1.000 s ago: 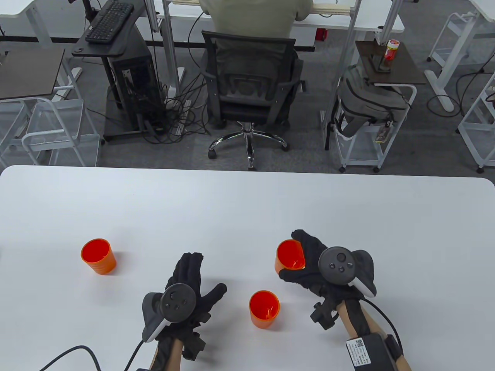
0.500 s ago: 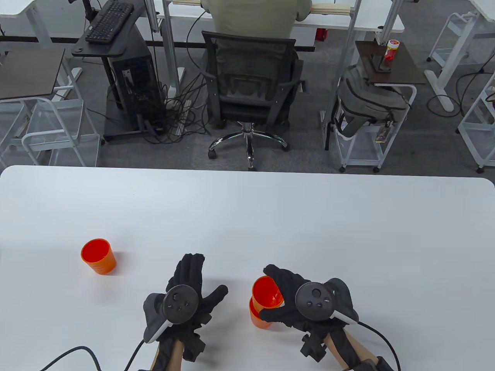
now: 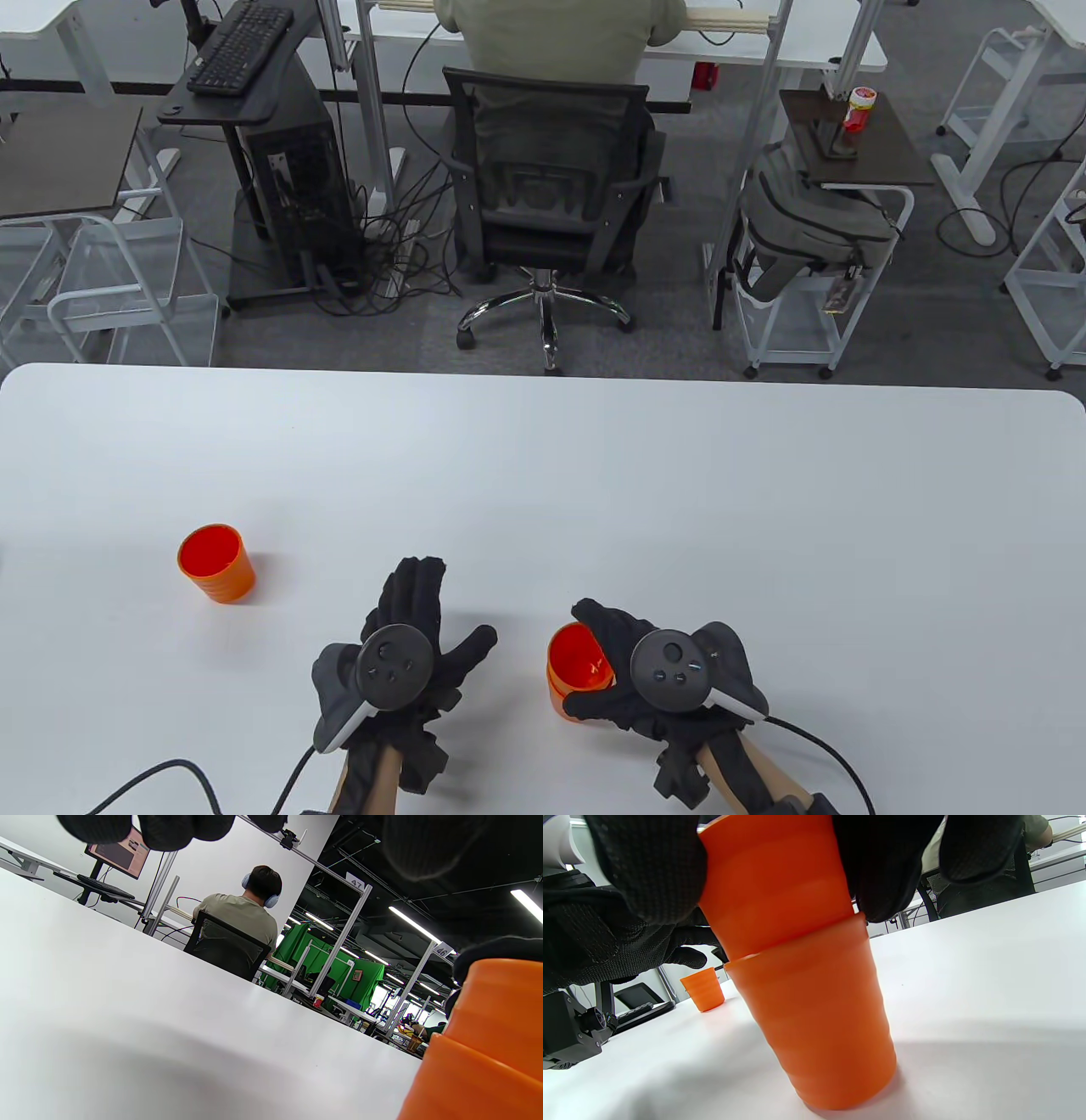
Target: Nest cup into cup
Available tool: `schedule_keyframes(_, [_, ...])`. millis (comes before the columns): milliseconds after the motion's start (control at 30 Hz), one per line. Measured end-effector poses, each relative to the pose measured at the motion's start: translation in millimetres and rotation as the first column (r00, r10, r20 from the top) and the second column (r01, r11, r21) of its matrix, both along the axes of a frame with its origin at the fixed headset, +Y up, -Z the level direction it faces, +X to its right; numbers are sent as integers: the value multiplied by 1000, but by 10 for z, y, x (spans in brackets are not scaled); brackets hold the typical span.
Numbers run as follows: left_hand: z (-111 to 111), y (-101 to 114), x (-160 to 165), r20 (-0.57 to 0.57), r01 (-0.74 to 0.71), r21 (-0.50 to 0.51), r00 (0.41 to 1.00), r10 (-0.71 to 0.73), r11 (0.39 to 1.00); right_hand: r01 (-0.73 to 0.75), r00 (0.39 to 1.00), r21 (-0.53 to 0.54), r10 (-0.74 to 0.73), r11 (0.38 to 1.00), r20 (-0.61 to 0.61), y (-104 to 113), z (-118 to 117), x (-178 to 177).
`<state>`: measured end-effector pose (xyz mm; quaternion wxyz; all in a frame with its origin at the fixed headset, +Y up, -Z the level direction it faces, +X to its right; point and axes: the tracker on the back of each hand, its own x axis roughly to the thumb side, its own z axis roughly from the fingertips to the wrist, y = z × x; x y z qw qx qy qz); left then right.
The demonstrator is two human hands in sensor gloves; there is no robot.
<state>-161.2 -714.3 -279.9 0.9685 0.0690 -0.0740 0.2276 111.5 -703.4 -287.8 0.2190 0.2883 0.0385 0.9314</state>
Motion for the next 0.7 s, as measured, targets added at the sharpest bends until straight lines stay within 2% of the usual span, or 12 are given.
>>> schedule_keyframes(200, [-4, 2, -14, -9, 4, 3, 1000, -4, 1000, 25, 1000, -14, -25, 1000, -13, 30, 16, 24])
schedule_keyframes(400, [-32, 45, -110, -65, 26, 11, 998, -25, 1000, 80, 996, 27, -81, 996, 32, 178, 18, 188])
schedule_keyframes(600, [-142, 88, -508, -209, 101, -15, 973, -102, 995, 124, 981, 82, -134, 989, 137, 277, -67, 494])
schedule_keyframes(700, [-220, 103, -904, -355, 145, -10, 924, -139, 989, 111, 970, 106, -131, 988, 206, 286, -129, 665])
